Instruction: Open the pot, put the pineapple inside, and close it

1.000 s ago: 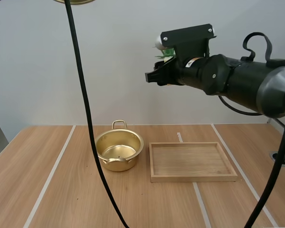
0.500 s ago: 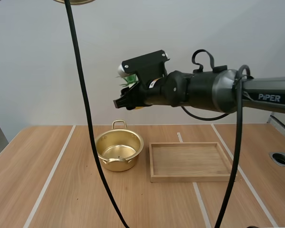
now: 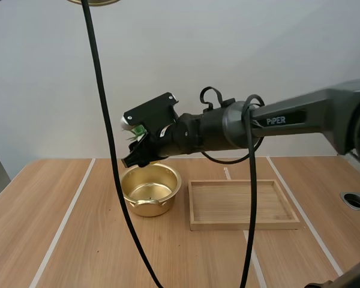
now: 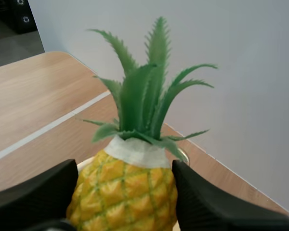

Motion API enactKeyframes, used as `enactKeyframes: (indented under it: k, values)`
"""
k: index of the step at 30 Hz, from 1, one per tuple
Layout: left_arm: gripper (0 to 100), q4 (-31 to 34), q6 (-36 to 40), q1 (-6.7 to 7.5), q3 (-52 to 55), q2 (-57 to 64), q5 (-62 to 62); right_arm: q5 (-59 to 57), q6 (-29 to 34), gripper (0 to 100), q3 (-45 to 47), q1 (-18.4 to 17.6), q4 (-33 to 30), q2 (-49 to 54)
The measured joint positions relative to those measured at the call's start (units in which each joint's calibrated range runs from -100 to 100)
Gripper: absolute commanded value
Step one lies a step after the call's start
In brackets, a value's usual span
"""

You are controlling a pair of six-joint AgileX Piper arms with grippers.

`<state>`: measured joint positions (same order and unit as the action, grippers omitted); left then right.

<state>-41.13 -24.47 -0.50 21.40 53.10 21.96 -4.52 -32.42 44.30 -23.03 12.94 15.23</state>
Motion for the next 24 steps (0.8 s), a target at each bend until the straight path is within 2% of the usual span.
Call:
enactKeyframes:
  k: [14,24]
  values:
    - [0,0.00,0.00,0.00,0.00,0.00,0.00,0.00,-0.09,0,0.00,-1.21,0.00,-10.84]
    - [0,0.00,0.00,0.00,0.00,0.00,0.00,1.46,-0.09,0,0.00,-1.21,0.00,-13.27]
